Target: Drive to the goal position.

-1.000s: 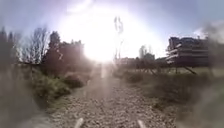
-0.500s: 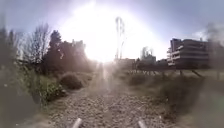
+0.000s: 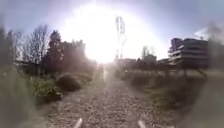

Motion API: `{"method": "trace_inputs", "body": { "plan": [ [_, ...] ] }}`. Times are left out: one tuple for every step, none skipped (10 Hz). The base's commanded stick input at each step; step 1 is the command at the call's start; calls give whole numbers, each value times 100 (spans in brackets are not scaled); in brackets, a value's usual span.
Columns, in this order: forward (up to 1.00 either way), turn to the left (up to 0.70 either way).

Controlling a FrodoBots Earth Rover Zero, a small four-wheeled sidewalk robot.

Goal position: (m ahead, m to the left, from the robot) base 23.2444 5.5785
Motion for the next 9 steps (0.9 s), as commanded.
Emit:
{"method": "trace_inputs", "body": {
  "plan": [
    [50,0],
    [50,0],
    [50,0],
    [50,0],
    [50,0],
    [50,12],
    [50,16],
    [50,5],
    [50,0]
  ]
}}
